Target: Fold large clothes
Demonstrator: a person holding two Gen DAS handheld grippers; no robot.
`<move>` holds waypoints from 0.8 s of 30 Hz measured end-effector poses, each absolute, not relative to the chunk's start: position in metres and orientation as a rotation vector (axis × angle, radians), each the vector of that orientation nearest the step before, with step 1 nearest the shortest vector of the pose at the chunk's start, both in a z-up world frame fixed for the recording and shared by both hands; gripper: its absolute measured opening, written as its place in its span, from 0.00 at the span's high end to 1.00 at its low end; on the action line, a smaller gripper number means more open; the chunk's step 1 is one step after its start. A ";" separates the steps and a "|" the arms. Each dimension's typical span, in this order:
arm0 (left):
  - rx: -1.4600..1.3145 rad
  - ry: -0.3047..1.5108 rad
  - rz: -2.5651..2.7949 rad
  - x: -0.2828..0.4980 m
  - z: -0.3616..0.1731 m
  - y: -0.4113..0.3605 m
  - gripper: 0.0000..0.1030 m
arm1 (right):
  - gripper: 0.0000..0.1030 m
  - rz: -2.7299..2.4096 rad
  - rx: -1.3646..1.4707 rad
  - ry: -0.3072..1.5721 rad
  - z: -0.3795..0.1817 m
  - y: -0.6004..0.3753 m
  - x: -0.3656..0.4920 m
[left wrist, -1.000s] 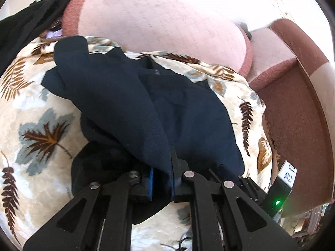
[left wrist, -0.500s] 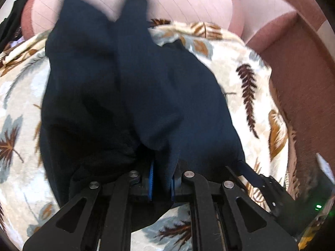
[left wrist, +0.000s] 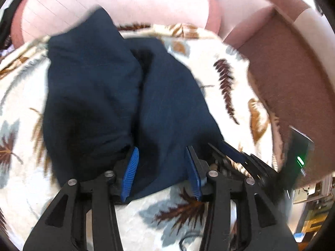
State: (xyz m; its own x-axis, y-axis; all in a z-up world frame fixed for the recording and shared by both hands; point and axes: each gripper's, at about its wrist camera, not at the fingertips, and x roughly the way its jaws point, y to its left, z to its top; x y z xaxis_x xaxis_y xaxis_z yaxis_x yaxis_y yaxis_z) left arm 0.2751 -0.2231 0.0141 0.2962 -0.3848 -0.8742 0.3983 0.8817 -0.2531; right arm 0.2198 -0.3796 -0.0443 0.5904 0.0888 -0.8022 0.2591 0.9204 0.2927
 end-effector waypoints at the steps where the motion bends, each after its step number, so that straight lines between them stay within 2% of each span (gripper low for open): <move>1: -0.024 1.132 -0.522 0.272 0.023 -0.208 0.58 | 0.62 -0.105 0.422 0.931 -0.042 -0.382 0.218; 6: -0.208 1.051 -0.330 0.283 0.033 -0.124 0.57 | 0.58 -0.097 0.575 0.824 -0.027 -0.398 0.208; 8: -0.254 1.074 -0.226 0.292 0.017 -0.099 0.57 | 0.45 -0.035 0.676 0.761 -0.021 -0.399 0.207; 11: -0.316 1.203 -0.213 0.298 -0.027 -0.086 0.57 | 0.34 0.053 0.766 0.717 -0.017 -0.390 0.218; 14: -0.283 1.248 -0.241 0.291 -0.053 -0.097 0.56 | 0.34 0.080 0.751 0.780 -0.015 -0.375 0.255; 22: -0.288 1.218 -0.283 0.287 -0.056 -0.101 0.57 | 0.34 0.088 0.432 0.935 -0.009 -0.299 0.334; 24: -0.299 1.222 -0.286 0.290 -0.058 -0.097 0.57 | 0.42 0.097 0.306 0.971 -0.015 -0.276 0.342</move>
State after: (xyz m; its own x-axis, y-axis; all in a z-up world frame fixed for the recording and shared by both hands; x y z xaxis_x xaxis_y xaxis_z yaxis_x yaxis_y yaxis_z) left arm 0.2897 -0.0968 -0.0585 0.3160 -0.3717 -0.8729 0.0548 0.9257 -0.3744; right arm 0.3421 -0.2757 -0.0147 0.5636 0.2167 -0.7971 0.0556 0.9528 0.2984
